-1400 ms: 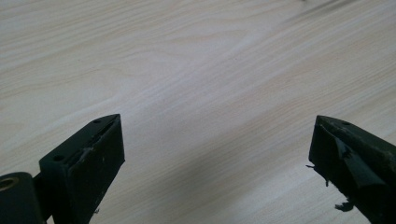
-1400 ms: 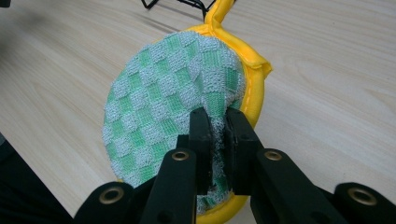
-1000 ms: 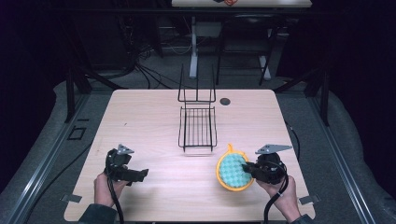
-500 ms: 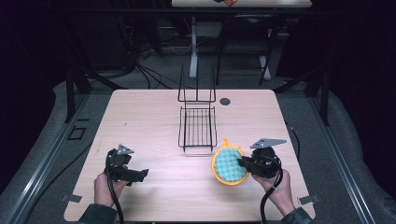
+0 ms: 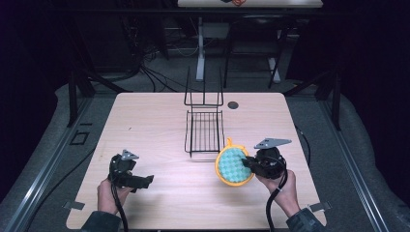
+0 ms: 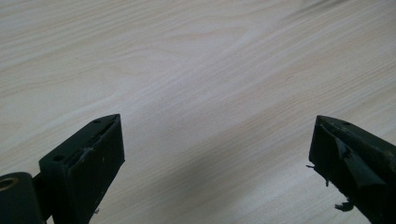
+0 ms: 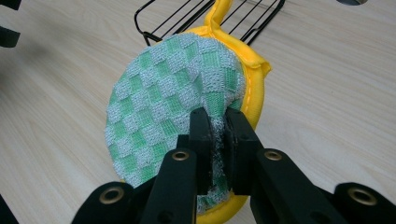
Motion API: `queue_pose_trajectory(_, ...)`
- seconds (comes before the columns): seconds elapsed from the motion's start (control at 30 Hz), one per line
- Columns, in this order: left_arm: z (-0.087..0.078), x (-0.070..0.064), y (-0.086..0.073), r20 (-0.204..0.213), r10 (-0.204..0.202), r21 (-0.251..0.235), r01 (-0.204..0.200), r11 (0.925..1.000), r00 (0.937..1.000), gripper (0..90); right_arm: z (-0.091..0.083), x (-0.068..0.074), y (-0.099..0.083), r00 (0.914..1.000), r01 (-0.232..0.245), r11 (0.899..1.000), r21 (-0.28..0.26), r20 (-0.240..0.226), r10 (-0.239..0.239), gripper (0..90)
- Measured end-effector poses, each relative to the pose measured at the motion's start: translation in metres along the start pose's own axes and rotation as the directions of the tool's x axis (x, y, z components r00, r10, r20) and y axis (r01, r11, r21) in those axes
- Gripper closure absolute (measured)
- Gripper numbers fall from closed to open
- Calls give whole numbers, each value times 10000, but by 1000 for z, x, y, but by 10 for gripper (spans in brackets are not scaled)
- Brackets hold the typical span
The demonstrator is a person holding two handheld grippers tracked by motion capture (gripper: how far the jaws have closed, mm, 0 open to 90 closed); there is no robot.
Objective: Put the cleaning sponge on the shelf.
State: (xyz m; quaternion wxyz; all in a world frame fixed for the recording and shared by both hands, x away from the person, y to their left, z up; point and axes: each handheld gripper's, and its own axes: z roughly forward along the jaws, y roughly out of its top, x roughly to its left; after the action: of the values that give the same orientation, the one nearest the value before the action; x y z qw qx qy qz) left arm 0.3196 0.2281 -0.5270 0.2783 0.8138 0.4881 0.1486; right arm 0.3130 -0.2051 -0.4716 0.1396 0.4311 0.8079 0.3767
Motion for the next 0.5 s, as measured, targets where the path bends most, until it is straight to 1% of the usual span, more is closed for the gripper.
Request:
queue_pose_trajectory(0.47,0,1,-1,-35,-3,-6,3,10000,10000,34,12,2,14,9999,34,10000,-45,-95,-34,832)
queue_pose_trajectory(0.5,-1,1,-1,3,-53,4,53,10000,10000,34,13,2,14,9999,38,10000,-89,-106,-39,832)
